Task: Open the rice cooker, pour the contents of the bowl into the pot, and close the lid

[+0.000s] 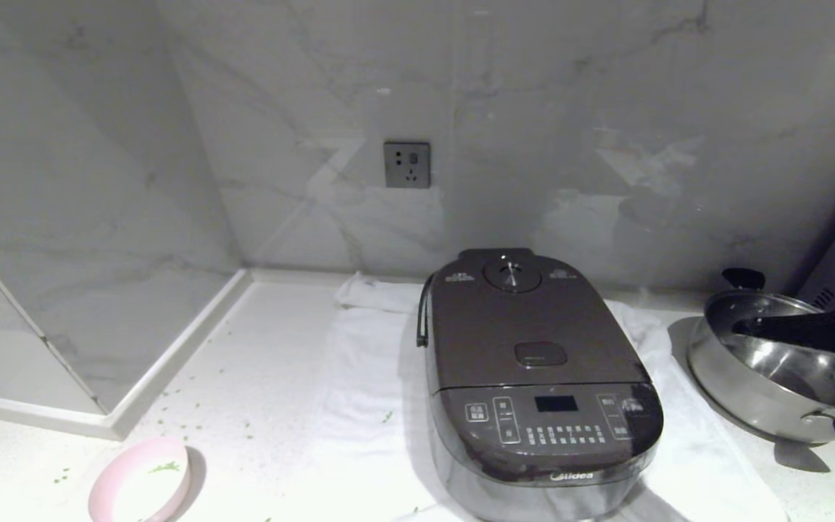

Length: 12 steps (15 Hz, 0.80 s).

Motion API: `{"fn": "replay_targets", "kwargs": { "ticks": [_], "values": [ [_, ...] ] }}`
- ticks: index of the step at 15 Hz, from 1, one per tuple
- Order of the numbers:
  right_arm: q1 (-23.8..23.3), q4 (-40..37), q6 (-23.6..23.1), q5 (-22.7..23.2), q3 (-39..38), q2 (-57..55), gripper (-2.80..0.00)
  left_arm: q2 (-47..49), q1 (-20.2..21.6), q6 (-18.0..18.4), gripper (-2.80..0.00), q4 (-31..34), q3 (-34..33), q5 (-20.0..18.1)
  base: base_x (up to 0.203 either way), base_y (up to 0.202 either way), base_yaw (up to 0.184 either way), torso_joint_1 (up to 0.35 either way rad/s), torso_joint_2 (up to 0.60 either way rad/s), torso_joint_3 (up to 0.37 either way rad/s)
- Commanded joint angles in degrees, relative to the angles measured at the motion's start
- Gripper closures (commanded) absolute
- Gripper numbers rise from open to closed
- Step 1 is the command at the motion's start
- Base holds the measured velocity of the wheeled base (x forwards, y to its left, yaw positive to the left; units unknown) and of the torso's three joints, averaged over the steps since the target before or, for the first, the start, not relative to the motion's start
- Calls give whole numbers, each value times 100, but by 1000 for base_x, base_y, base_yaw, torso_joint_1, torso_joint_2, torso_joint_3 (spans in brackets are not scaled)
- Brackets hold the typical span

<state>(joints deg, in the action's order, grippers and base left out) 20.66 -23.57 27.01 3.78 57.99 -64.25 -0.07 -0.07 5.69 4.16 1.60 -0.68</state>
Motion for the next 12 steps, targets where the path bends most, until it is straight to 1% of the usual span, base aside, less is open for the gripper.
{"fn": "replay_targets", "kwargs": {
  "ticks": [1, 3, 4, 6, 7, 8, 12],
  "values": [
    [-1, -13, -419, -727, -58, 630, 0, -10, -1, 2, 0, -3, -1, -2, 0, 0, 0, 0, 0, 0],
    [-3, -16, -894, -1372, -142, 1105, 0, -10, -1, 2, 0, -1, -1, -2, 0, 0, 0, 0, 0, 0],
    [-16, -16, -1195, -1861, -228, 1325, 0, -10, -1, 2, 0, 6, -1, -2, 0, 0, 0, 0, 0, 0],
    [-72, -1, -1865, -3001, -493, 1735, 0, -10, -1, 2, 0, 6, -1, -2, 0, 0, 0, 0, 0, 0],
    [-157, 25, -2196, -3275, -605, 1971, 0, -10, -1, 2, 0, 4, 7, -2, 0, 0, 0, 0, 0, 0],
    [-404, 56, -2446, -3377, -672, 2179, 0, -10, -10, -16, 0, -2, 7, -2, 0, 0, 0, 0, 0, 0],
    [-1952, 86, -2969, -3447, -922, 2869, 0, -10, -10, -216, 0, 6, 7, -2, 0, 0, 0, 0, 0, 0]
  ]
}}
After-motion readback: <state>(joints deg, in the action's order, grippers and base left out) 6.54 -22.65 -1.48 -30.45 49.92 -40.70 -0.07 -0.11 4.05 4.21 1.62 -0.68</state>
